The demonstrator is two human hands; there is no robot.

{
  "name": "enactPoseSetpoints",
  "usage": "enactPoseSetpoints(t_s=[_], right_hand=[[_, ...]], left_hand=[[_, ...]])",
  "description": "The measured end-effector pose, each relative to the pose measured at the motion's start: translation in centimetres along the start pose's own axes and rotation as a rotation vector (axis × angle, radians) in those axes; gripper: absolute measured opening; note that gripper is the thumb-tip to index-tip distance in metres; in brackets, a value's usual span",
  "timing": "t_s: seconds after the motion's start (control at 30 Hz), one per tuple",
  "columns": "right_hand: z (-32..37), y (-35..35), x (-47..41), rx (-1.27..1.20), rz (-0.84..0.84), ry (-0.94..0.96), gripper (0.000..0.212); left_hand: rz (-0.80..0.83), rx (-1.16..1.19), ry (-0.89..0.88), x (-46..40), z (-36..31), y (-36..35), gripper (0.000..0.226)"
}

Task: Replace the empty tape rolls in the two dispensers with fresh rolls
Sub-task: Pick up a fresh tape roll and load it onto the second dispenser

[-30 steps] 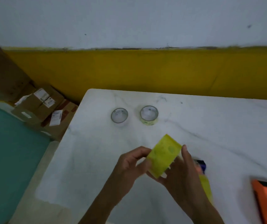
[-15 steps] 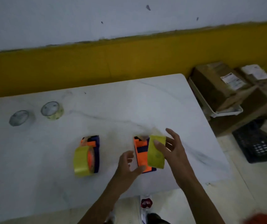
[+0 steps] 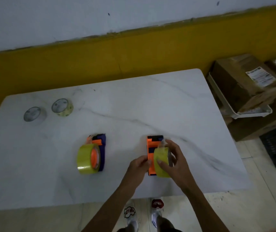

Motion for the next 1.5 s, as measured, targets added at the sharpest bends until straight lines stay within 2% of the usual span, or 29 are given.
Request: enactPoseSetpoints(t_s=[0.13, 0.23, 0.27, 0.33, 0.4, 0.43, 0.53, 0.67, 0.77, 0.93, 1.0, 1.13, 1.23, 1.43, 1.5], right_hand=[[-0.7, -1.9, 0.0, -0.105, -0.017, -0.001, 0.069], [0.1, -3.2, -0.1, -0.269, -0.095, -0.075, 0.059], [0.7, -3.2, -0.3, -0.286, -0.155, -0.082, 0.053], [2.1, -2.4, -1.2, -0.258, -0.272, -0.06, 0.041], [3.6, -1.3, -2.7, -0.242, -0.298, -0.02, 0.032], [4.3, -0.9, -3.6, -0.257, -0.295, 0.005, 0.029], [5.5, 0.5, -6.2, -0.302, -0.274, 0.076, 0.023], [4.5, 2.0, -10.4, -0.212, -0.2, 0.08, 0.023], [1.5, 2.7, -12.4, -0.122, -0.139, -0.006, 0.026], [-4.4, 5.1, -13.1, 0.174, -0.126, -0.186, 0.012], [-5.2, 5.5, -12.9, 0.254, -0.08, -0.155, 0.014], [-4.7, 4.4, -12.2, 0.355, 0.151, -0.007, 0.023], [-4.1, 3.2, -10.4, 0.147, 0.089, -0.026, 0.029], [-3.2, -0.7, -6.8, -0.354, -0.096, -0.184, 0.037], [-2.5, -1.4, -6.6, -0.433, -0.133, -0.223, 0.032]], left_hand=[[0.085, 0.11, 0.069, 0.2, 0.0, -1.3, 0.033], [0.137, 0.111, 0.091, 0.0, 0.1, -2.8, 0.061], [0.146, 0.092, 0.066, 0.0, -0.1, -3.2, 0.063], [0.167, 0.064, -0.003, -0.1, -0.2, -3.5, 0.046], [0.163, 0.07, -0.015, 0.1, -0.4, -3.4, 0.029], [0.147, 0.079, -0.018, 0.1, -0.4, -3.3, 0.029], [0.089, 0.076, 0.01, 0.2, -0.3, -2.8, 0.032], [0.019, 0.013, 0.058, 0.3, -0.6, -3.0, 0.008], [-0.004, -0.006, 0.108, 0.2, -0.7, -3.2, 0.019], [0.058, -0.002, 0.099, 0.5, -1.0, -3.0, 0.014], [0.083, 0.007, 0.086, 0.8, -1.3, -2.8, 0.018], [0.064, 0.099, 0.006, 2.2, -2.7, -1.6, 0.021], [0.102, 0.152, -0.072, 2.9, -4.5, -0.8, 0.027], [0.07, 0.179, -0.116, 3.5, -7.1, 0.4, 0.018], [0.044, 0.161, -0.118, 3.2, -7.2, 0.6, 0.015]])
Point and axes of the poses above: each hand's wrist, its own x-axis away from the middle knuckle, its own y-axis out of the back of the hand, z = x × y, the point moved 6 cm from there along -x, towards the middle knuckle, and after that the axes turned 15 degrees about y, right-handed, at the moved point
